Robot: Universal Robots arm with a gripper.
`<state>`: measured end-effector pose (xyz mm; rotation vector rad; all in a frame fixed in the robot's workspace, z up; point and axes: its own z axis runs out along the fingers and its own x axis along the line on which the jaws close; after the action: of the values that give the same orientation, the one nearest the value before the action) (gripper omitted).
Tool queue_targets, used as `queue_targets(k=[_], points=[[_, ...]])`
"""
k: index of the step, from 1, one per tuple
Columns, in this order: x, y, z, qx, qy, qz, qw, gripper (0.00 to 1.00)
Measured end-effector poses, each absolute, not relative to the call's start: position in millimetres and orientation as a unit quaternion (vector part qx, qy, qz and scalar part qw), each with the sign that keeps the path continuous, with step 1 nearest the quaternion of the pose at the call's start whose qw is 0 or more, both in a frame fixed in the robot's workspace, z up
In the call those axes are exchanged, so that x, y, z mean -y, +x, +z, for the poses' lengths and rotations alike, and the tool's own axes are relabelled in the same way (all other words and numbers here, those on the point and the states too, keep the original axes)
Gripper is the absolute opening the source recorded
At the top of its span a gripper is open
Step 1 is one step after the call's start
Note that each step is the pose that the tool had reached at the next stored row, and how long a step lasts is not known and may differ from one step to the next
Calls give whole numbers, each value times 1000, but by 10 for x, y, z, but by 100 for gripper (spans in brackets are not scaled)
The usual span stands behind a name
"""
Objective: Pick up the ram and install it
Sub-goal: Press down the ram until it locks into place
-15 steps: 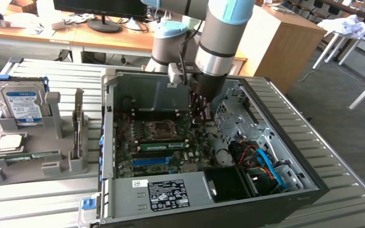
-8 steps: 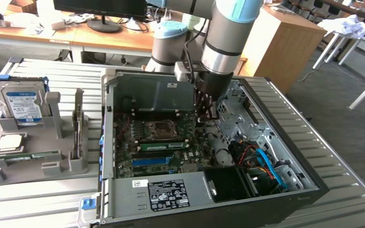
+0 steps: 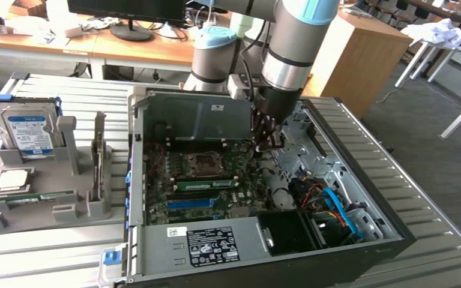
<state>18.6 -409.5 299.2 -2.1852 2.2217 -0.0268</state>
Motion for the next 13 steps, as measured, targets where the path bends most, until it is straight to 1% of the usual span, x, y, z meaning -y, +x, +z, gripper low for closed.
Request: queue_targets(k=[13], points=[[4094, 219, 3019, -713, -701, -8, 12, 10]])
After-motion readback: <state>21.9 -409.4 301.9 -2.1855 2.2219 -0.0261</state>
